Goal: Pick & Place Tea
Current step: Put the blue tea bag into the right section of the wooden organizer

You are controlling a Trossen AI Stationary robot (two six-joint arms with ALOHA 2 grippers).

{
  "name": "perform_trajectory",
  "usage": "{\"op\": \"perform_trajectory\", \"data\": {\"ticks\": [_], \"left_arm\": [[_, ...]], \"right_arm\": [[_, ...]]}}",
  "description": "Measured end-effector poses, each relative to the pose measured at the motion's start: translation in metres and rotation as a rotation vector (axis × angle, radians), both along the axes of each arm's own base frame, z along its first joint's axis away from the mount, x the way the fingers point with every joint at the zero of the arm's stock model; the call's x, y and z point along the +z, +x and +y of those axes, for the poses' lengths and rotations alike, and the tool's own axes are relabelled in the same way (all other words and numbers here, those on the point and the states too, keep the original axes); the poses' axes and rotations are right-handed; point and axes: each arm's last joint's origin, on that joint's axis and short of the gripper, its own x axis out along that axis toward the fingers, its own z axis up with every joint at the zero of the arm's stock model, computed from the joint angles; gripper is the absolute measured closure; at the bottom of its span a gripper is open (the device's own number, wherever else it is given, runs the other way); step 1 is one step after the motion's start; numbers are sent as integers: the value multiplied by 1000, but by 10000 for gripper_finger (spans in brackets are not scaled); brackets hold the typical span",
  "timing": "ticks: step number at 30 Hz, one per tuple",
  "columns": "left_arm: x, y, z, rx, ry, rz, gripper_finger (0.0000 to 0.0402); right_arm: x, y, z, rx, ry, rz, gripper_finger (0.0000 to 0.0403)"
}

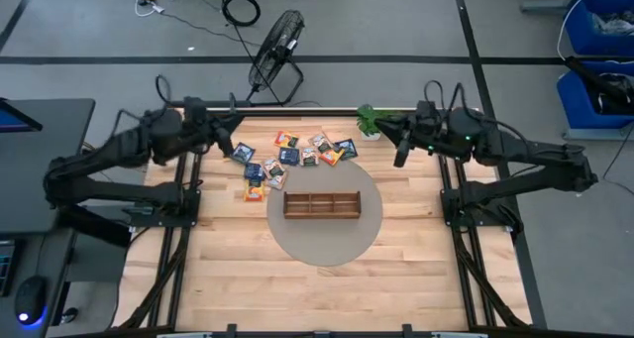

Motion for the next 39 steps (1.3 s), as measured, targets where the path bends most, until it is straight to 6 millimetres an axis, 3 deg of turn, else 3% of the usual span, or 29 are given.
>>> {"op": "perform_trajectory", "data": {"ticks": [5,10,20,24,32,39], "left_arm": [[6,-18,7,133,-193,190,349],[-5,-14,14,143,-310,294,325],[-50,25,55,239,-525,610,161],[-73,36,71,281,-603,774,117],[-101,55,98,281,-601,856,104],[-142,34,103,300,-737,861,103]], "right_arm": [[-6,9,-7,20,43,34,362],[-13,20,-10,66,80,55,360],[-20,34,-9,142,130,71,303],[-21,34,-9,140,150,67,279],[-22,34,-9,142,154,80,252],[-25,33,-9,139,161,113,247]]}}
